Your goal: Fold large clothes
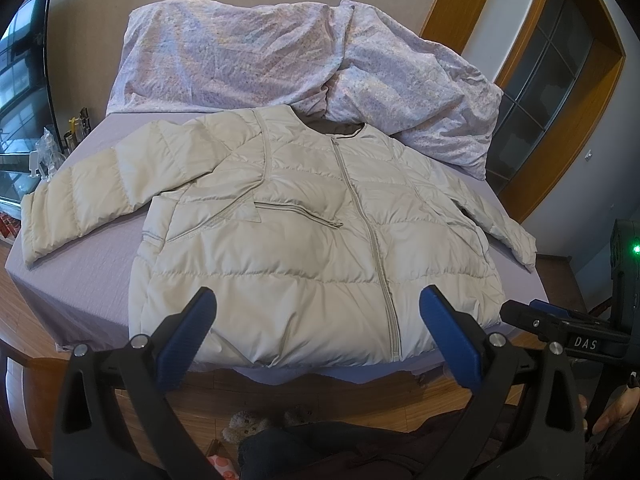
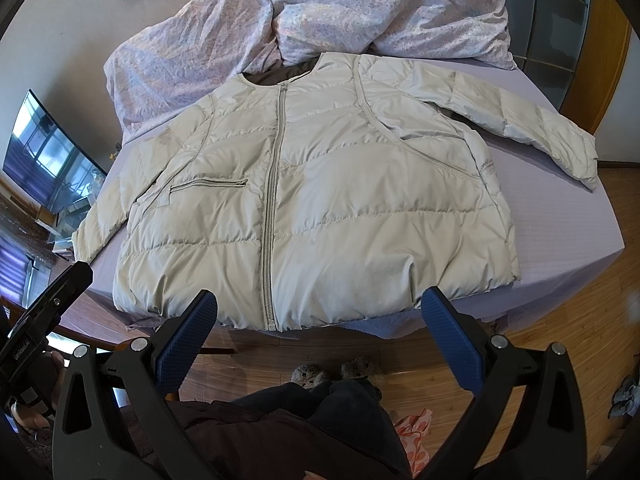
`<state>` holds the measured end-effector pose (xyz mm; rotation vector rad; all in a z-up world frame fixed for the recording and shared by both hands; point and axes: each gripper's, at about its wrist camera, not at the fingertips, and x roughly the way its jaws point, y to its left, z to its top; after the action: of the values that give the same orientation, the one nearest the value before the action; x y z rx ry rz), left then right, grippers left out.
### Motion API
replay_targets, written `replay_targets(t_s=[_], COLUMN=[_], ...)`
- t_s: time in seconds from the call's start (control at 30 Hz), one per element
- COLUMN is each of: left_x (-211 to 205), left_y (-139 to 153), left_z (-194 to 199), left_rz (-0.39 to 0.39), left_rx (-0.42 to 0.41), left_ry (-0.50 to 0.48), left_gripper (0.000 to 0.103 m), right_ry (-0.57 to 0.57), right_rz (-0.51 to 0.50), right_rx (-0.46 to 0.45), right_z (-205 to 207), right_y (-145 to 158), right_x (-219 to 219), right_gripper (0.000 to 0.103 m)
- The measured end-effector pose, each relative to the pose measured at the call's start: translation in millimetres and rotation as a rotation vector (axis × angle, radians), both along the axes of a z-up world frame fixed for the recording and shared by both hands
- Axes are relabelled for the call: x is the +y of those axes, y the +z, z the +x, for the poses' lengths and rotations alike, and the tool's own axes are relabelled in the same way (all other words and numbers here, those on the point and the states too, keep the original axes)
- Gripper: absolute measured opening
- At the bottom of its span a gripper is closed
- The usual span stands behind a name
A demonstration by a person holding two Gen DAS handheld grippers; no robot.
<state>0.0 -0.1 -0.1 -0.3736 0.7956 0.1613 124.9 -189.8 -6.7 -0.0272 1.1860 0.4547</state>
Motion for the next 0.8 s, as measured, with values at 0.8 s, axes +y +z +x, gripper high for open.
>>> replay_targets(t_s=[0.8], left_x=[0.1], left_y=[-0.6], left_z=[0.5], left_rz=[-0.002], left_rx=[0.005], left_ry=[-0.001], left_gripper=[0.101], right_ry=[-0.004], right_rz=[0.002], right_rx=[0.007], right_z=[1.9], right_y=[2.9], right_x=[4.9], right_gripper=[0.102])
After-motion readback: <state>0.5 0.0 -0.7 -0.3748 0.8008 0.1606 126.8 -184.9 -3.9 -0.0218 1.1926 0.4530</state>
